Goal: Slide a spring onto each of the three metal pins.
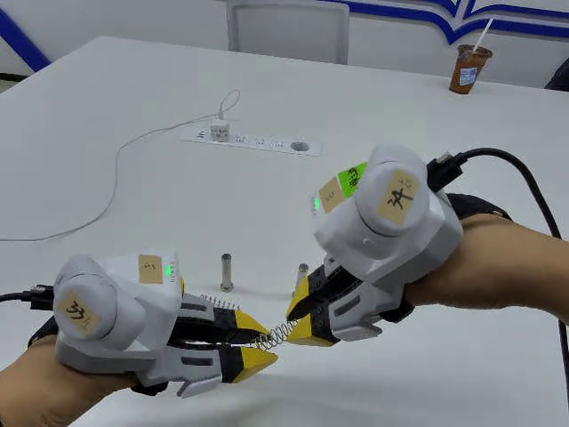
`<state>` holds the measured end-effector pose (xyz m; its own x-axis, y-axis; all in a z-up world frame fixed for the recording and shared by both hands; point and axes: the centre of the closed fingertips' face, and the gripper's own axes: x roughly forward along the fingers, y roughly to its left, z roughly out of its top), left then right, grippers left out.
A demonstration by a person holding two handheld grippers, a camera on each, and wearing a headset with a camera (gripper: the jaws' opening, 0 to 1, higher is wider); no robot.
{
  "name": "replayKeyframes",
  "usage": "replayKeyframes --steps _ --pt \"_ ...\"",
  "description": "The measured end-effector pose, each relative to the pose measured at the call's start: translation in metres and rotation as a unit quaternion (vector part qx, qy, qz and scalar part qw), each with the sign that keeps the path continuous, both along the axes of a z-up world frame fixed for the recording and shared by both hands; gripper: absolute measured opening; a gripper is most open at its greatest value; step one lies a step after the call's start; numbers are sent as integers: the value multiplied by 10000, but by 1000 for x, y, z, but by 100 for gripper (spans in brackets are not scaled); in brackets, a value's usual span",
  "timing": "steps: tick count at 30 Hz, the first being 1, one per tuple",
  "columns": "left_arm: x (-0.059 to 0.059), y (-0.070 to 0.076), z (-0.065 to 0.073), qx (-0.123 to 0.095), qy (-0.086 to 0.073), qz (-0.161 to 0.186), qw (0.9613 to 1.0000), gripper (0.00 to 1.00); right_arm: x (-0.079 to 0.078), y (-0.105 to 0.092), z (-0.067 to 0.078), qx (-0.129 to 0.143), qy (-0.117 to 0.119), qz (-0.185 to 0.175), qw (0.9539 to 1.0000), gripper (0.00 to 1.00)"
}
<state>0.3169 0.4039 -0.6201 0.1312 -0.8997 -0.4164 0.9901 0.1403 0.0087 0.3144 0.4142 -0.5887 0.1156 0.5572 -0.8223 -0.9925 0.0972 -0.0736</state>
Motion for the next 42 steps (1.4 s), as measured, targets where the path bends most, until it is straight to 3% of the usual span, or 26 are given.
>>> replayKeyframes --steps 9,21,42 --pt "-1 -5 4 -75 -63 -57 9999 11 0 14 13 248 -134 23 9996 11" --pt "2 -4 9 -259 -46 1 9997 11 2 9 6 91 -57 -63 9999 15" --pt "6 -2 12 -364 37 109 9993 11 6 22 13 563 -92 -228 9981 12"
